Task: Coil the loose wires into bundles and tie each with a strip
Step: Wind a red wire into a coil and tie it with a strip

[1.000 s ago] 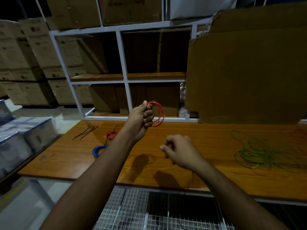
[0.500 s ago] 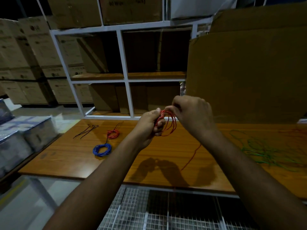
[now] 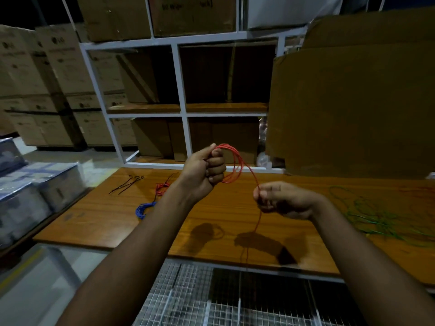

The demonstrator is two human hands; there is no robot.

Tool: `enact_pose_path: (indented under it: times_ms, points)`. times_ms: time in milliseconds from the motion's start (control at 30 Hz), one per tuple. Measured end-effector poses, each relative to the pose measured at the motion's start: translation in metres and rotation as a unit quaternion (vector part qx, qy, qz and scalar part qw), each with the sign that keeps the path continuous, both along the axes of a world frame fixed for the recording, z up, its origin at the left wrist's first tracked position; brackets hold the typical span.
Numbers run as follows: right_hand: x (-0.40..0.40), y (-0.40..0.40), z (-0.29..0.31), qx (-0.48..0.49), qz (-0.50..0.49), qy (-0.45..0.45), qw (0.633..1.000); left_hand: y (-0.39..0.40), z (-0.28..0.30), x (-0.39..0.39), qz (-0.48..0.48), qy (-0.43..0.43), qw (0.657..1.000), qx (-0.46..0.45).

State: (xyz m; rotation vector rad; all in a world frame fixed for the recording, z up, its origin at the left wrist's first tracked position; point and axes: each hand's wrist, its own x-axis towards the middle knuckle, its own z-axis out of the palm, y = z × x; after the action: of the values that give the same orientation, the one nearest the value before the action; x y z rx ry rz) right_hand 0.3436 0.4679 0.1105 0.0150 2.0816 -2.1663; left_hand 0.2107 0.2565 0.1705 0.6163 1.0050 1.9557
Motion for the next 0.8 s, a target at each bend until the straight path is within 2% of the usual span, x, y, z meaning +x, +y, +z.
enact_pose_path:
  times_ms: [67, 133, 167, 300, 433, 500, 567, 667, 733, 800]
  points:
    - [0.006, 0.000, -0.020, -0.068, 0.011, -0.012, 0.998, 0.000, 0.004, -0.004, 0.020, 0.005, 1.000, 0.004]
    - [0.005, -0.011, -0.031, -0.119, -0.054, -0.007, 0.991, 0.002, 0.005, -0.005, 0.030, 0.011, 0.999, 0.001]
    - [0.003, -0.019, -0.033, -0.109, -0.111, 0.002, 0.988, 0.003, 0.006, -0.006, 0.032, 0.012, 0.999, 0.001]
    - [-0.006, -0.049, -0.026, 0.042, -0.324, 0.050, 0.944, 0.010, 0.006, -0.007, 0.028, 0.050, 0.998, -0.029]
    - [-0.008, -0.047, -0.008, 0.137, -0.437, 0.089, 0.884, 0.010, 0.002, -0.005, 0.003, 0.073, 0.995, -0.063]
    - [-0.008, -0.039, -0.005, 0.199, -0.426, 0.054, 0.881, 0.008, 0.003, -0.006, -0.014, 0.050, 0.997, -0.049]
    - [-0.007, -0.032, -0.012, 0.206, -0.361, -0.002, 0.910, 0.005, 0.006, -0.009, -0.026, 0.019, 0.999, -0.026]
    - [-0.004, -0.024, -0.036, 0.058, -0.191, -0.061, 0.978, 0.001, 0.007, -0.014, -0.026, -0.039, 0.999, 0.008]
    - [0.000, -0.024, -0.052, -0.038, -0.112, -0.061, 0.991, -0.001, 0.007, -0.017, -0.015, -0.078, 0.996, 0.036]
    - [0.002, -0.035, -0.063, -0.089, -0.105, -0.064, 0.988, -0.001, 0.007, -0.021, 0.014, -0.087, 0.995, 0.054]
